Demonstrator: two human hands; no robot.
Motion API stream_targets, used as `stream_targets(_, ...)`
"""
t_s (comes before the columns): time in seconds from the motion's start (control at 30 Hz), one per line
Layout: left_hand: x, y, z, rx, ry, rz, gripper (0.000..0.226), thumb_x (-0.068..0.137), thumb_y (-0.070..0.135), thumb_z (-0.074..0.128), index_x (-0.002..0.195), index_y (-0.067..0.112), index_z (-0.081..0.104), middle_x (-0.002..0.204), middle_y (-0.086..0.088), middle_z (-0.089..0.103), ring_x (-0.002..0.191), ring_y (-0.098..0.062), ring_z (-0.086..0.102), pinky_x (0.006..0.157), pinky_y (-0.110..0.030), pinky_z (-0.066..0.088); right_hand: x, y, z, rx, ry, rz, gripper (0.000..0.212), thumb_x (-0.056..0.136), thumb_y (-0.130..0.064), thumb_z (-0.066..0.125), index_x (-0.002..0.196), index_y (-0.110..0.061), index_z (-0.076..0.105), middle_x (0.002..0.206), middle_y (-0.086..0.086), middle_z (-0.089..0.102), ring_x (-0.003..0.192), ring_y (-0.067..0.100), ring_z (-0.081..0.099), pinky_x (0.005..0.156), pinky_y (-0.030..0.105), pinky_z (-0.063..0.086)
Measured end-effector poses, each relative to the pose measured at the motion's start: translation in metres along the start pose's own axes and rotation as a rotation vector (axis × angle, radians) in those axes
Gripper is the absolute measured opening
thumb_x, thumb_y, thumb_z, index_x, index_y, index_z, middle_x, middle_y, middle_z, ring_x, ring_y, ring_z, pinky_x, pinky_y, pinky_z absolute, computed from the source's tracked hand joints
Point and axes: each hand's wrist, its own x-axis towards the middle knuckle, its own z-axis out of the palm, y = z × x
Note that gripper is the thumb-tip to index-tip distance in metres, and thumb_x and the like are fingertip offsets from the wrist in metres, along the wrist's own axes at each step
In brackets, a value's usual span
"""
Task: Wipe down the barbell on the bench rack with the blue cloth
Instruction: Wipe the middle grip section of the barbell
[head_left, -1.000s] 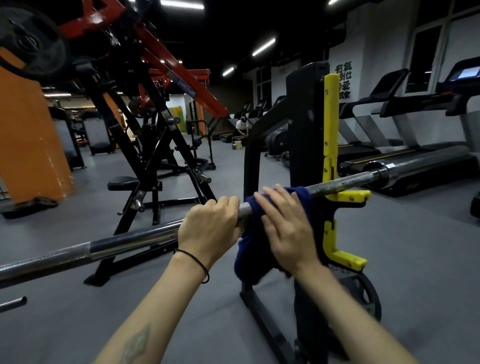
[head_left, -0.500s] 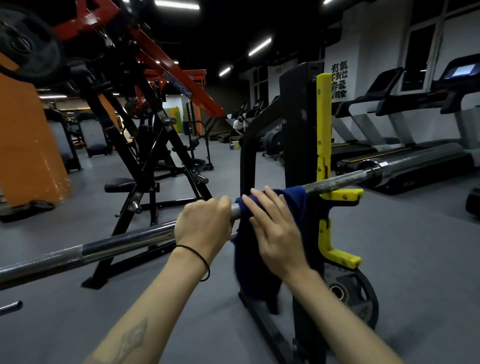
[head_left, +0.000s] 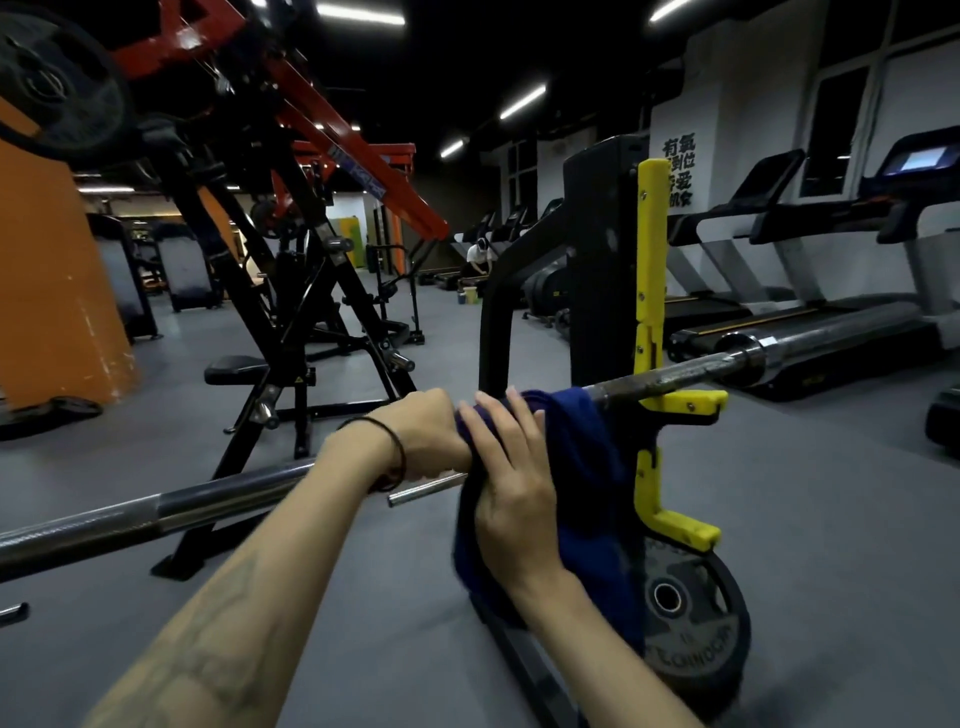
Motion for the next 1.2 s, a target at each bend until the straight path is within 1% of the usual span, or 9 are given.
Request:
stream_targets(0.17,-0.013,-0.005,0.008,0.436,0.385,0.164,0.029,0.087,0.047,0.057,0.09,0.02,0.065,0.076,-0.001,0.062,0.076,-0.029,0.066,0.06,-0.031,0.041,0.016,0.044,-0.037,-0.117,-0.153,-0.145,0.044,0.11,-0.024,0.039,0.15,-0.018,0.053,0.152,0.008,0.052,0.15,0.027,0.036,0.128,0.046,0.019)
stream_targets(0.23,-0.019,-0.013,0.022,0.591,0.596,0.307,0.025,0.089,0.048,0.061,0.087,0.022,0.061,0.074,-0.001,0.063,0.067,-0.029,0.065,0.054,-0.032,0.035,0.021,0.073,-0.052,-0.157,-0.14,-0.085,0.045,0.111,-0.031,0.035,0.151,-0.018,0.052,0.153,0.008,0.05,0.152,0.027,0.034,0.128,0.045,0.017)
stream_targets(0.33,-0.023,-0.019,0.039,0.676,0.707,0.392,0.024,0.083,0.036,0.076,0.084,0.018,0.059,0.064,0.003,0.058,0.045,-0.022,0.055,0.04,-0.029,0.027,0.021,0.101,-0.062,-0.183,-0.056,0.045,0.044,0.111,-0.028,0.036,0.15,-0.018,0.051,0.155,0.009,0.047,0.154,0.028,0.03,0.128,0.049,0.016)
stream_targets(0.5,-0.019,-0.009,0.042,0.722,0.682,0.206,0.031,0.065,0.031,0.088,0.075,0.022,0.06,0.052,0.005,0.052,0.039,-0.021,0.051,0.045,-0.027,0.013,0.017,0.051,-0.024,-0.093,0.142,0.356,0.045,0.11,-0.023,0.031,0.149,-0.014,0.052,0.165,0.006,0.036,0.16,0.023,0.009,0.13,0.048,0.001)
stream_targets(0.7,-0.023,-0.003,0.038,0.709,0.688,0.198,0.031,0.05,0.021,0.084,0.064,0.024,0.056,0.046,0.004,0.053,0.037,-0.019,0.055,0.046,-0.024,0.018,-0.001,-0.006,-0.006,-0.016,-0.071,0.063,0.046,0.111,-0.031,0.037,0.154,-0.017,0.047,0.161,0.004,0.042,0.158,0.024,0.019,0.129,0.046,0.012)
stream_targets(0.8,-0.024,0.001,0.034,0.672,0.647,0.19,0.02,0.081,0.025,0.067,0.081,0.024,0.047,0.074,-0.001,0.067,0.066,-0.027,0.067,0.055,-0.031,0.028,0.009,0.046,-0.036,-0.182,-0.131,-0.085,0.048,0.111,-0.037,0.034,0.155,-0.021,0.046,0.159,0.005,0.045,0.155,0.026,0.029,0.128,0.048,0.016)
stream_targets(0.97,-0.023,0.004,0.035,0.611,0.592,0.12,0.017,0.1,0.033,0.047,0.09,0.023,0.037,0.092,0.0,0.065,0.083,-0.029,0.062,0.064,-0.034,0.031,0.025,0.107,-0.067,-0.171,-0.052,0.191,0.049,0.11,-0.039,0.03,0.151,-0.021,0.051,0.159,0.003,0.043,0.156,0.021,0.022,0.129,0.052,0.009)
stream_targets(1.1,-0.023,0.006,0.034,0.602,0.574,0.12,0.013,0.1,0.033,0.049,0.092,0.026,0.042,0.093,0.0,0.065,0.086,-0.027,0.065,0.064,-0.034,0.032,0.022,0.056,-0.028,-0.032,0.165,0.443,0.05,0.111,-0.036,0.03,0.15,-0.014,0.052,0.166,0.002,0.033,0.16,0.017,0.007,0.13,0.046,-0.002)
stream_targets(1.2,-0.025,0.007,0.032,0.602,0.541,0.115,0.005,0.099,0.028,0.047,0.095,0.025,0.047,0.097,0.0,0.066,0.091,-0.026,0.067,0.064,-0.034,0.031,0.007,-0.006,0.004,0.071,0.147,0.352,0.048,0.11,-0.03,0.033,0.15,-0.012,0.052,0.166,0.003,0.034,0.16,0.02,0.007,0.13,0.042,-0.001)
